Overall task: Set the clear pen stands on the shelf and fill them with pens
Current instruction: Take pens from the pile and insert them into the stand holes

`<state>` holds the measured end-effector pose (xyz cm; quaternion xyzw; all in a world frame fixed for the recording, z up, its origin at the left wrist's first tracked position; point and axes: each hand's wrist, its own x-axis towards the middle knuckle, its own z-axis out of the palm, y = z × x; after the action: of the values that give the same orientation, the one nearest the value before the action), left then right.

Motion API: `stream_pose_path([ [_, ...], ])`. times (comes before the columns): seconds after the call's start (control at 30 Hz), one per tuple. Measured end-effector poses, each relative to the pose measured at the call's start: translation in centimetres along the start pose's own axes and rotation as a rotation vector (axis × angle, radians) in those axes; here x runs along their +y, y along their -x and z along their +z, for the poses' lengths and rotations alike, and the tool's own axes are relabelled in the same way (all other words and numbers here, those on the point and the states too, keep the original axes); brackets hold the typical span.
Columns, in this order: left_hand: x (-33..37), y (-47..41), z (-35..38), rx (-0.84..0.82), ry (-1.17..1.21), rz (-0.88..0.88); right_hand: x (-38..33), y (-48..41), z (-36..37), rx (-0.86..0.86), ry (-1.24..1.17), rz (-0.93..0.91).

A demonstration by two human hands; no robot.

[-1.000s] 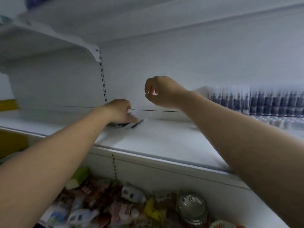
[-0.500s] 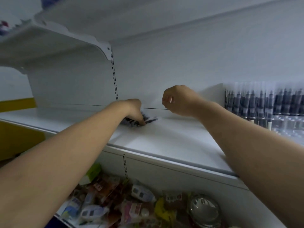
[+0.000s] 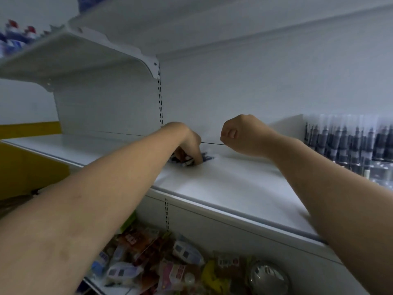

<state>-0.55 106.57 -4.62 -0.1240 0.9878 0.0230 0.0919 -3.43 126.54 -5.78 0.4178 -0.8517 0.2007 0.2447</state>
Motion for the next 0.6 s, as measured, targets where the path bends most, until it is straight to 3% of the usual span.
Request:
stream_pose_path([
  [0.17, 0.9, 0.6, 1.3, 0.124, -0.225, 0.059, -0.3, 0.1, -0.1, -0.017, 0.008, -0.007],
  [0.27, 0.6, 1.0, 2.4, 0.243, -0.214, 0.096, -0.2, 0.1, -0.1, -0.016, 0.007, 0.003],
  [0.43, -1.1, 1.6, 2.9, 0.301, 0.199, 0.289, -0.7, 0.6, -1.5, 0.07, 0.01, 0.016],
  [0.6, 0.3, 5.5, 2.6, 0.316, 0.525, 0.504, -1.3, 1.7, -5.6, 0.307, -0.097, 0.071],
])
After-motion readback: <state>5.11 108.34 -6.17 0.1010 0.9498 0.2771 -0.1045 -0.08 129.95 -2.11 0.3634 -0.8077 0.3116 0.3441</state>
